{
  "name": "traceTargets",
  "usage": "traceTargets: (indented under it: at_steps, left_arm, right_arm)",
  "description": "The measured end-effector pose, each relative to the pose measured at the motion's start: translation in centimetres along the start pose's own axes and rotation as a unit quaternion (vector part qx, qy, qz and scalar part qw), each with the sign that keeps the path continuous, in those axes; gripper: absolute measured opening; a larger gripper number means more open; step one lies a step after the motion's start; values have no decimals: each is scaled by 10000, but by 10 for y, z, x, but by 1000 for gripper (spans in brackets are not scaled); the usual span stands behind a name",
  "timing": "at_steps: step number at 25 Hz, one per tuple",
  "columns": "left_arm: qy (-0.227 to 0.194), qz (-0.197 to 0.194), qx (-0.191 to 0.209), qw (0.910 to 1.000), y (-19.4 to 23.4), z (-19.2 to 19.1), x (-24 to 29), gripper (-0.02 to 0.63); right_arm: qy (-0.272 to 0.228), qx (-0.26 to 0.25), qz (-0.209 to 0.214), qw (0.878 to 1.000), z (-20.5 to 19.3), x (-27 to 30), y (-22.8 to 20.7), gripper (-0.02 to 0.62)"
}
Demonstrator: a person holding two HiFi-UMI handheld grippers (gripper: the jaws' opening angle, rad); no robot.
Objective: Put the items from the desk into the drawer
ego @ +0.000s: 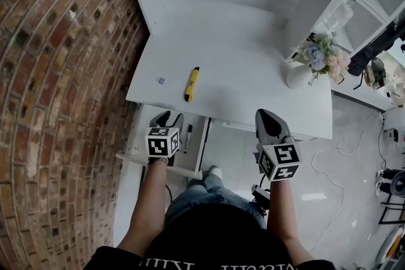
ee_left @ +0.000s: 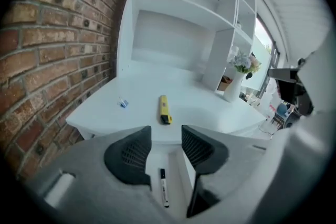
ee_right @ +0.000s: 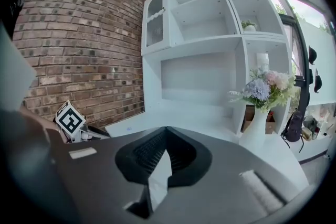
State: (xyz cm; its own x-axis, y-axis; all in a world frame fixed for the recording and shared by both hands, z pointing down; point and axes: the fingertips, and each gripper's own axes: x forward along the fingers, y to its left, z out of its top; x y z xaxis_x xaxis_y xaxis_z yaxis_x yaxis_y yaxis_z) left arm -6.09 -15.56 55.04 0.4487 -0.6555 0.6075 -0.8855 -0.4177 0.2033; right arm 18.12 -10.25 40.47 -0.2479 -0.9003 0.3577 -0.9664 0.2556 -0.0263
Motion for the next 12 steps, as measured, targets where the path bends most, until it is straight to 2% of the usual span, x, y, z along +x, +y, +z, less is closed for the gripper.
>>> traceTargets:
  at_steps: [5, 12]
  left_arm:
    - [-557, -26, 298, 9980, -4, 38, -10, 175]
    - [-709, -63, 556, 9959, -11, 67, 5, 175]
  right_arm:
    - [-79, 24, 5, 10000, 2, -1, -1, 7]
    - [-45, 60, -53, 10000, -4, -7, -6, 6]
